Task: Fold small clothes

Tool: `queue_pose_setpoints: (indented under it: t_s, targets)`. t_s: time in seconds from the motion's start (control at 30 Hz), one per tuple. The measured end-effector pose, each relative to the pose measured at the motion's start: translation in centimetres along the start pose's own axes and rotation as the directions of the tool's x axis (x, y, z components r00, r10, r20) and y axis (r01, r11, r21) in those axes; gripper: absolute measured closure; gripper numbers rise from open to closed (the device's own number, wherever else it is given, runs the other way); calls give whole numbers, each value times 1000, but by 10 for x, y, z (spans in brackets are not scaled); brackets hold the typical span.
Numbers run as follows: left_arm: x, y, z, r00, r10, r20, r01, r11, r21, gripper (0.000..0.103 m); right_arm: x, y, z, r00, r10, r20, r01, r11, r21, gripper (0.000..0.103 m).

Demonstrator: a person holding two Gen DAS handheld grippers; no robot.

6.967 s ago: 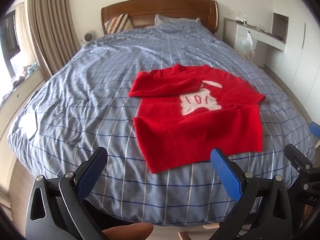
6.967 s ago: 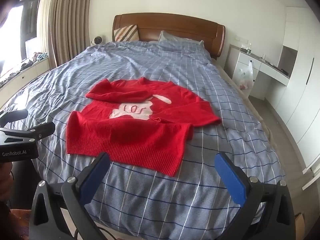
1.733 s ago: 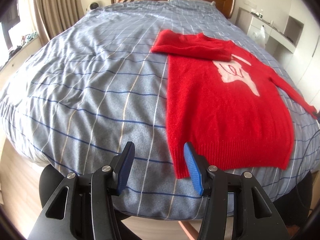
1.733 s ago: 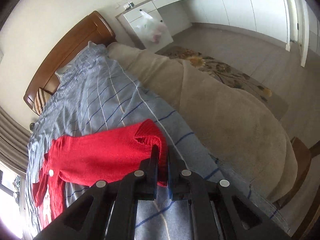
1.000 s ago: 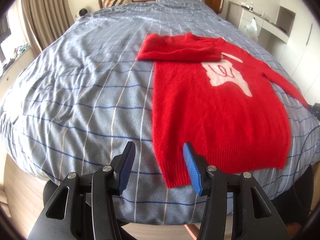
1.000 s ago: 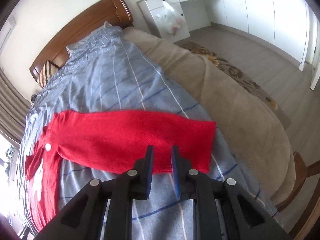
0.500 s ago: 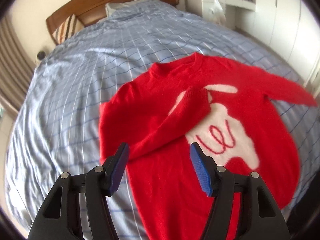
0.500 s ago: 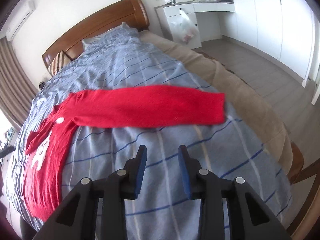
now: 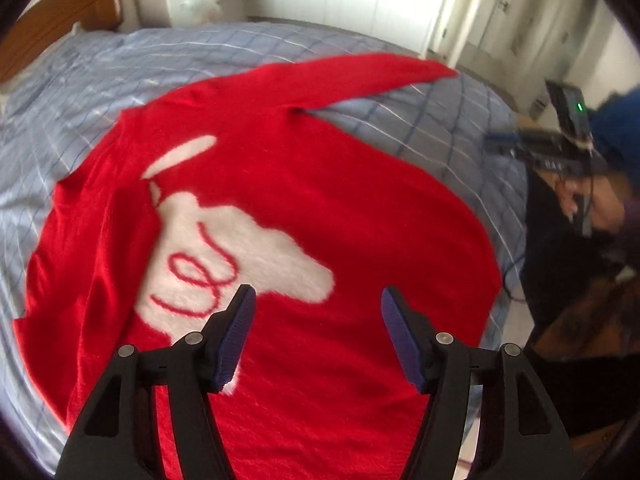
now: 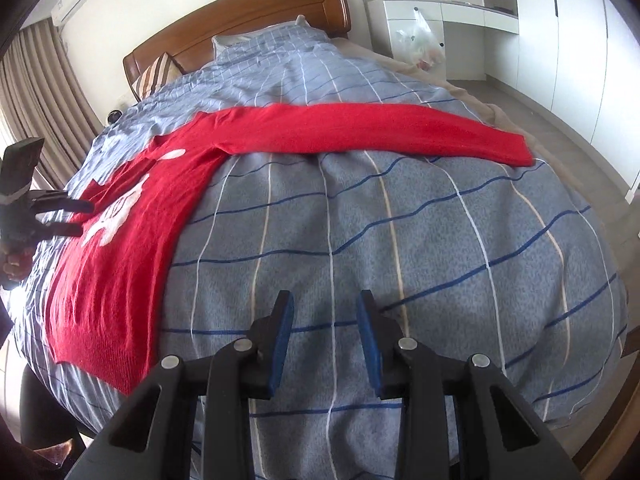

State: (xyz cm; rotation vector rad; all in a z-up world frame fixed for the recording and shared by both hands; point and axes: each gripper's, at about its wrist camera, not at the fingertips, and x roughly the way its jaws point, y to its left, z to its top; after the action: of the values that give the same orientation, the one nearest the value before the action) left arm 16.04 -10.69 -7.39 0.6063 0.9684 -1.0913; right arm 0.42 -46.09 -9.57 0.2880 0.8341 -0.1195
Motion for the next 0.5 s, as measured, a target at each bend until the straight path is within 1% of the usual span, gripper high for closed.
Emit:
queue_pose_setpoints:
  t_s: [0.03,0.07,0.1,0.13,0.17,0.2,0.23,0.27,0.3,0.33,0.37,0.4,0.43,0.47,0.5]
  targets:
    - [-4,-1,-3,1000,14,11,-14,1000,-1,35,1,0,1,1000,1,2,-1,1000,1,70]
    - [-9,6,-5,999,29,25,-28,999,-32,34,1,0,1,1000,3,4,-3,1000,3,70]
    - [-13,20,-5,998,59,40,-55,994,-91,30,2,1,2,1000,6,5,-6,1000,3,70]
    - [-18,39,-5,993,104,56,-94,982,-166,26,2,3,1,1000,8,7,-8,1000,3,70]
    - [-19,66,-3,986,155,68,-133,959,-251,23,2,4,1,1000,12,7,-12,1000,3,70]
    - [-22,89,-4,976,205,73,-169,925,-341,17,2,5,0,1000,18,7,-18,1000,5,70]
    - [-23,112,-6,968,242,72,-191,887,-421,16,2,7,-2,1000,25,5,-25,1000,9,70]
    - [-21,131,-9,965,254,61,-195,855,-480,16,2,9,-4,1000,31,3,-31,999,12,69]
    - [-15,148,-11,969,242,38,-188,833,-520,16,2,11,-7,999,37,-1,-37,999,14,69]
    - [-6,158,-13,976,216,11,-175,820,-545,16,3,14,-10,999,42,-7,-41,999,15,68]
    - [4,164,-13,985,170,-10,-147,818,-556,16,4,17,-14,999,45,-13,-45,999,15,68]
    - [12,166,-13,994,111,-19,-102,823,-559,17,5,21,-17,999,49,-20,-48,999,13,67]
    - [20,163,-12,999,44,-11,-43,832,-554,21,8,25,-21,998,53,-31,-52,999,8,66]
    - [24,156,-9,1000,-23,3,21,843,-538,23,10,28,-25,998,57,-41,-56,998,3,66]
    - [26,143,-5,997,-75,17,73,860,-505,23,11,32,-28,997,59,-49,-59,998,-2,66]
